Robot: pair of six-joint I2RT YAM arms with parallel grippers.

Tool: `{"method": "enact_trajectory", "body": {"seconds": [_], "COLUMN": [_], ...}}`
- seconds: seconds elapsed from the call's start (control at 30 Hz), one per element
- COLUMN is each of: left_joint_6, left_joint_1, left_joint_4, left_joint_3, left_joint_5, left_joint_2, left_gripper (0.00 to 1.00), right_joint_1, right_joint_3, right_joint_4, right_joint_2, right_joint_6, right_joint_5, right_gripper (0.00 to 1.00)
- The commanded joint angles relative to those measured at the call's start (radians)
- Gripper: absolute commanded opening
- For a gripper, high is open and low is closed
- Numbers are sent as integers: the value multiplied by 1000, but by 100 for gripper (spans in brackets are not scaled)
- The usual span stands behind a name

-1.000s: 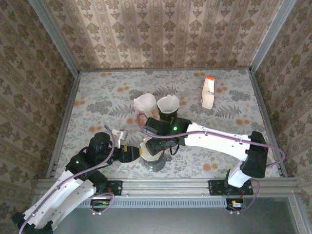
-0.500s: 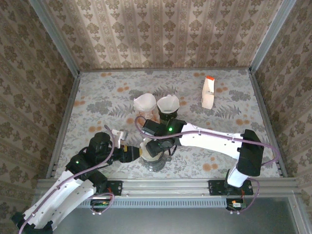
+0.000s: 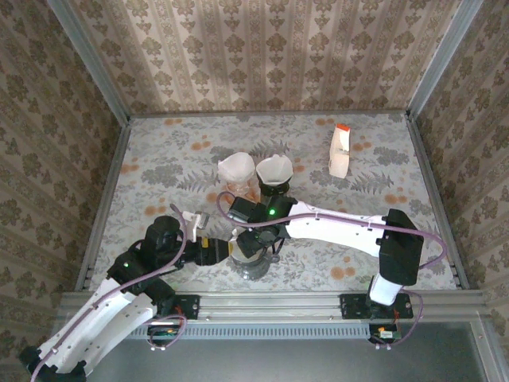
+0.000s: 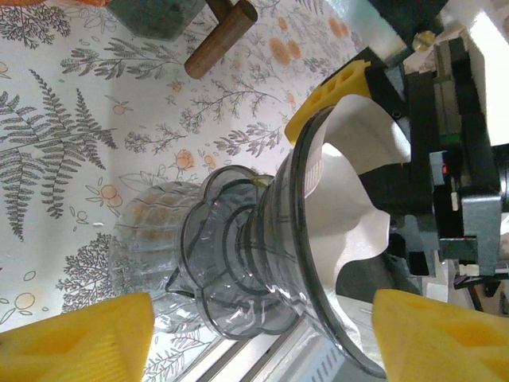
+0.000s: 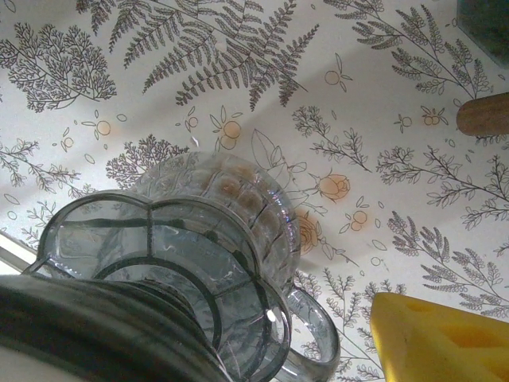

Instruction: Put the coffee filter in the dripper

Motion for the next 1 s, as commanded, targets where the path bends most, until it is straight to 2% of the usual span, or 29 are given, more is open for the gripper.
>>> {"method": "enact_trajectory", "body": {"seconds": [0.0,0.17,0.33,0.77,0.97], "left_joint_6": [-6,-12,-14,-10,-10], "left_joint_1": [-8,-8,-8,-11,-12], "left_joint_4": [25,47,52,25,18], "left_joint_3": [5,1,-11,-15,-15], "left_joint_5": [0,3,8,-7,-7], "left_joint_2": [-8,-11,-5,13,14], "left_gripper": [79,84,85,67,64], "right_joint_1": [-2,-2,-2,1,1], "right_joint_3": [-26,-28,-31,-12,16], "right_joint_4": [-5,-12,-14,-5,-16], "right_joint_2": [25,28,33,-11,-63], "right_joint_6": [-8,-8,-5,3,1], "right_joint_5": [5,15,20,27,59], "right_gripper": [74,74,74,74,75]}}
